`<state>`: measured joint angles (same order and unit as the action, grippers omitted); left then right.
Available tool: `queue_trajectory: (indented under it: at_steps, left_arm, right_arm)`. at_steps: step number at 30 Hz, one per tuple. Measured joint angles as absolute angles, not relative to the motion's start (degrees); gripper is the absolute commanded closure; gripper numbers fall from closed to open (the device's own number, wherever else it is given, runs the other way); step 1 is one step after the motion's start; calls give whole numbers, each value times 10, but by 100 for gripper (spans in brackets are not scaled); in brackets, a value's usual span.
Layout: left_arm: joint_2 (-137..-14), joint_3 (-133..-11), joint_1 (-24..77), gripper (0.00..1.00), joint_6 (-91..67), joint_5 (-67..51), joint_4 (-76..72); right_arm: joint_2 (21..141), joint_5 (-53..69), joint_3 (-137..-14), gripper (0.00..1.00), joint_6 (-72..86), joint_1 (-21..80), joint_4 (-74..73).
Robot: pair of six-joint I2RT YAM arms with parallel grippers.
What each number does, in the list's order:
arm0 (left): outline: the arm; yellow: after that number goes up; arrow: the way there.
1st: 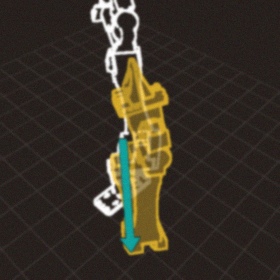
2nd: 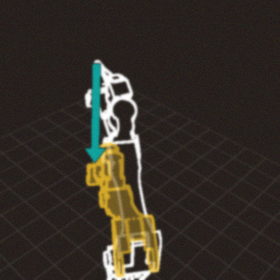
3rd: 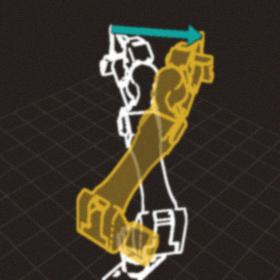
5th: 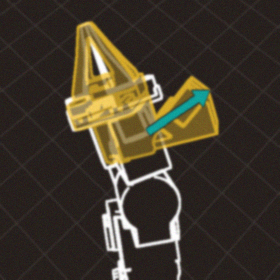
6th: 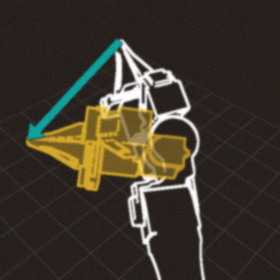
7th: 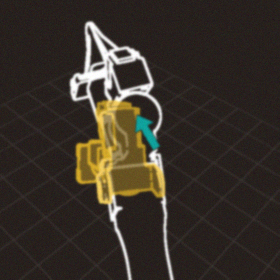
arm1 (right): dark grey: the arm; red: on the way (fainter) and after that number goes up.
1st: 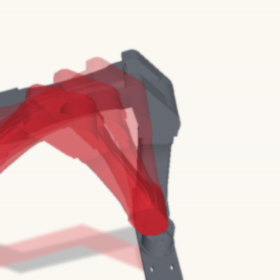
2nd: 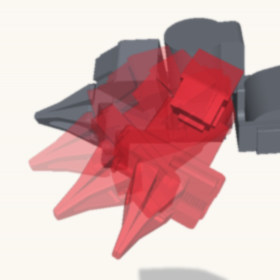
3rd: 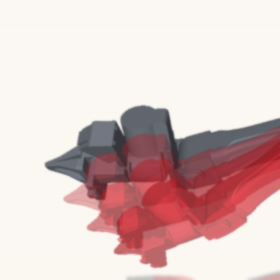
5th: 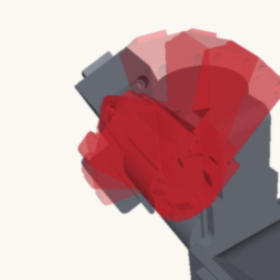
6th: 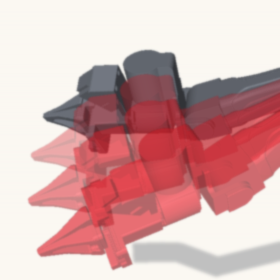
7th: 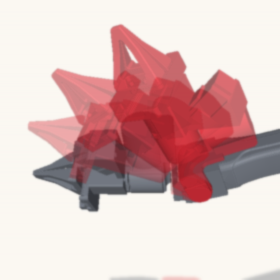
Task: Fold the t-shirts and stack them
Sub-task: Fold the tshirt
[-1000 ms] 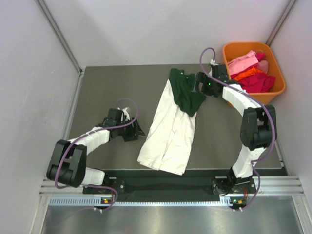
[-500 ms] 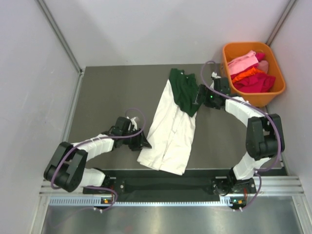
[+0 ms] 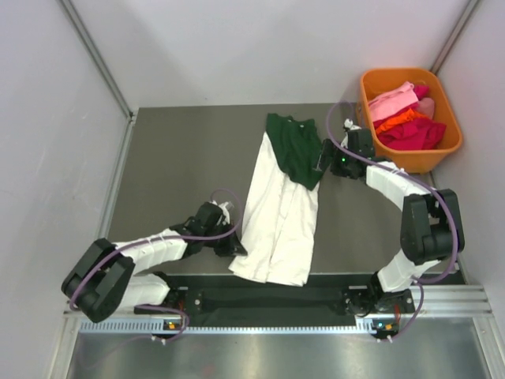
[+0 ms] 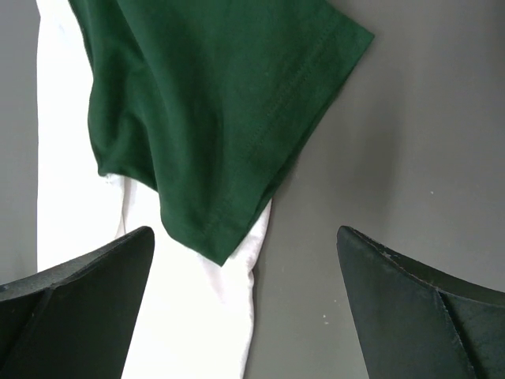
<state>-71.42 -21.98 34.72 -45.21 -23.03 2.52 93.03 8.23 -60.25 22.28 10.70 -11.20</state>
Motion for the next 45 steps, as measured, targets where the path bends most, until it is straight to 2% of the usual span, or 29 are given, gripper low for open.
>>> queue_trajectory:
  at_steps: [3,4,6,7,8,10,13,19,30,45]
  left_arm:
    - [-704,-219,396,99,-480,-215,24]
    - [-702,-219,409,93,-486,-211,23]
    - [-698,-221,435,71,-494,-202,22]
    - [-698,-224,444,50,-496,-198,27]
    - [-697,-227,451,42,-494,-193,34]
    - [-688,-235,456,30,-500,-178,55]
    - [-655,-248,455,23,-500,-139,95]
    - [-609,-287,413,22,-476,-94,173]
    - [-609,-358,268,19,-401,-101,233]
    - [-790,-484,209,22,-387,-107,164]
  right_arm:
    - [931,82,-599,0,223,106,-106]
    - [930,82,-596,0,223,106,-105]
    - [931,82,-595,0,225,106,-103]
    - [931,82,-594,0,226,106,-102]
    - [931,82,-592,0,226,106,-98]
    - [931,82,-587,0,227,106,-94]
    - [931,82,-580,0,227,104,-91]
    - [931,82,-565,0,228,102,-81]
    - [905,69,-536,0,231,102,-56]
    - [896,58,-524,0,236,102,-40]
